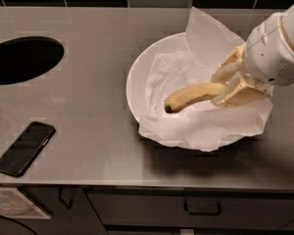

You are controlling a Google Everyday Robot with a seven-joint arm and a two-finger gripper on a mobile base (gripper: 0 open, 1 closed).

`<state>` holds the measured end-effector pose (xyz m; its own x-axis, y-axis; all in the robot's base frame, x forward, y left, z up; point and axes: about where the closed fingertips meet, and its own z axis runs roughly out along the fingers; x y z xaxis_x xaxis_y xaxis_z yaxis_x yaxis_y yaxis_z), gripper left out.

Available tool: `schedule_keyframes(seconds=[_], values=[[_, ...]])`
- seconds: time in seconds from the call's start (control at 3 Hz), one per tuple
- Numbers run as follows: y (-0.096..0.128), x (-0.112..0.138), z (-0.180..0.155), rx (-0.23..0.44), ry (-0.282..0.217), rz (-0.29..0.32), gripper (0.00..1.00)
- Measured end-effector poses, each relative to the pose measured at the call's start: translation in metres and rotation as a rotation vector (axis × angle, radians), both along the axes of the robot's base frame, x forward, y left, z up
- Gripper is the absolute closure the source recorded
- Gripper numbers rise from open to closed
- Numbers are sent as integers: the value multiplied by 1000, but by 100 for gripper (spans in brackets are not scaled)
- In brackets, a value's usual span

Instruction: Pick banana from white bowl

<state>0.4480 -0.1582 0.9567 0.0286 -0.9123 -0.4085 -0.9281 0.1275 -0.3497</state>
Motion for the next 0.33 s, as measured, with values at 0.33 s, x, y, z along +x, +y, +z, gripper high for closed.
schedule_keyframes(seconds=[0.33], values=[[0,0,0,0,0,0,100]])
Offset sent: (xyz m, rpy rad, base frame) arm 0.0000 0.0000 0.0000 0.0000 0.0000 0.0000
